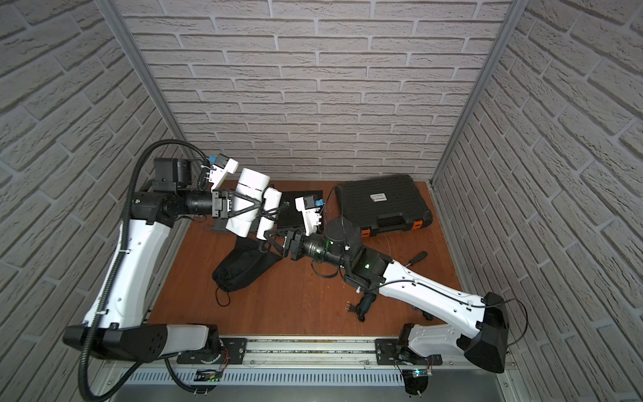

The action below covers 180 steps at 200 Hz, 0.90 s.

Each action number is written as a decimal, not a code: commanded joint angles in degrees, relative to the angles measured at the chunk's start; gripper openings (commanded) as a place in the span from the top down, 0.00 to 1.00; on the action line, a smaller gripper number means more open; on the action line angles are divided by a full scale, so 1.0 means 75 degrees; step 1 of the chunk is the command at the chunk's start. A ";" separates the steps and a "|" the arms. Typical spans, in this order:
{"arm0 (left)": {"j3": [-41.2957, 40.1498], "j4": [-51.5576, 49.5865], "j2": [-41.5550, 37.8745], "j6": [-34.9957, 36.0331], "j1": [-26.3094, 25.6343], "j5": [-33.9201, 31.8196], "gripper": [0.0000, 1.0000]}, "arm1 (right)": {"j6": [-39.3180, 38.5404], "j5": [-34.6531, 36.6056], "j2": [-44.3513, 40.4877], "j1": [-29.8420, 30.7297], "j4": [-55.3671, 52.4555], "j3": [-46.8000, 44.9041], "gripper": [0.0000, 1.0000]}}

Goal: Pack away hair dryers
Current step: Adjust the hair dryer.

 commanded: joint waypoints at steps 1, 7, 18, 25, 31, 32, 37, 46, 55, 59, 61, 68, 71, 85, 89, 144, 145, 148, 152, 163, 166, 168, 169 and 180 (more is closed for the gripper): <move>-0.0057 0.0551 -0.0168 -0.0196 0.0048 0.0533 1.00 | 0.0052 -0.0183 0.0077 0.0013 0.0809 0.0278 0.38; -0.0069 0.0557 -0.0176 -0.0199 0.0053 0.0534 1.00 | 0.0052 -0.0205 0.0146 0.0009 0.0852 0.0343 0.39; -0.0105 0.0575 -0.0190 -0.0210 0.0051 0.0562 1.00 | 0.0040 -0.0211 0.0230 0.0010 0.0905 0.0441 0.40; -0.0126 0.0580 -0.0191 -0.0211 0.0054 0.0581 1.00 | 0.0049 -0.0215 0.0275 0.0014 0.0991 0.0460 0.40; -0.0133 0.0580 -0.0203 -0.0211 0.0053 0.0610 1.00 | 0.0063 -0.0229 0.0304 0.0015 0.1077 0.0471 0.40; -0.0133 0.0581 -0.0207 -0.0210 0.0053 0.0607 1.00 | 0.0069 -0.0231 0.0306 0.0012 0.1089 0.0471 0.40; -0.0154 0.0597 -0.0226 -0.0221 0.0053 0.0604 1.00 | 0.0069 -0.0229 0.0323 0.0009 0.1167 0.0471 0.40; -0.0206 0.0652 -0.0252 -0.0253 0.0053 0.0596 1.00 | 0.0096 -0.0251 0.0360 0.0000 0.1273 0.0482 0.41; -0.0269 0.0729 -0.0280 -0.0311 0.0053 0.0616 1.00 | 0.0097 -0.0247 0.0387 0.0000 0.1398 0.0459 0.42; -0.0293 0.0756 -0.0287 -0.0341 0.0053 0.0622 1.00 | 0.0112 -0.0248 0.0400 0.0001 0.1451 0.0450 0.42; -0.0311 0.0774 -0.0298 -0.0354 0.0053 0.0626 1.00 | 0.0120 -0.0251 0.0407 -0.0002 0.1481 0.0449 0.42; -0.0365 0.0850 -0.0307 -0.0430 0.0053 0.0649 1.00 | 0.0149 -0.0268 0.0433 0.0002 0.1568 0.0442 0.42; -0.0376 0.0896 -0.0316 -0.0458 0.0053 0.0651 1.00 | 0.0146 -0.0267 0.0452 0.0003 0.1620 0.0448 0.43; -0.0429 0.1009 -0.0328 -0.0557 0.0053 0.0668 1.00 | 0.0223 -0.0381 0.0587 -0.0004 0.1824 0.0488 0.44; -0.0438 0.1041 -0.0328 -0.0592 0.0053 0.0673 1.00 | 0.0253 -0.0411 0.0614 -0.0009 0.1885 0.0505 0.45; -0.0577 0.1370 -0.0369 -0.0918 0.0053 0.0760 1.00 | 0.0450 -0.0502 0.0828 -0.0045 0.2292 0.0451 0.60; -0.0583 0.1374 -0.0366 -0.0921 0.0053 0.0752 1.00 | 0.0450 -0.0502 0.0825 -0.0048 0.2300 0.0450 0.61; -0.0606 0.1376 -0.0373 -0.0919 0.0053 0.0746 1.00 | 0.0450 -0.0511 0.0823 -0.0046 0.2317 0.0434 0.63; -0.0629 0.1385 -0.0375 -0.0929 0.0053 0.0736 1.00 | 0.0450 -0.0511 0.0815 -0.0046 0.2328 0.0422 0.65; -0.0694 0.1407 -0.0401 -0.0931 0.0051 0.0734 1.00 | 0.0444 -0.0476 0.0772 -0.0047 0.2314 0.0408 0.70; -0.0712 0.1422 -0.0399 -0.0936 0.0053 0.0723 1.00 | 0.0426 -0.0455 0.0752 -0.0060 0.2298 0.0395 0.72; -0.0717 0.1415 -0.0402 -0.0937 0.0053 0.0713 1.00 | 0.0426 -0.0426 0.0741 -0.0062 0.2282 0.0391 0.74; -0.0724 0.1414 -0.0400 -0.0931 0.0053 0.0706 1.00 | 0.0427 -0.0417 0.0735 -0.0056 0.2277 0.0384 0.74; -0.0763 0.1423 -0.0411 -0.0892 0.0053 0.0675 0.97 | 0.0395 -0.0332 0.0649 -0.0060 0.2249 0.0323 0.82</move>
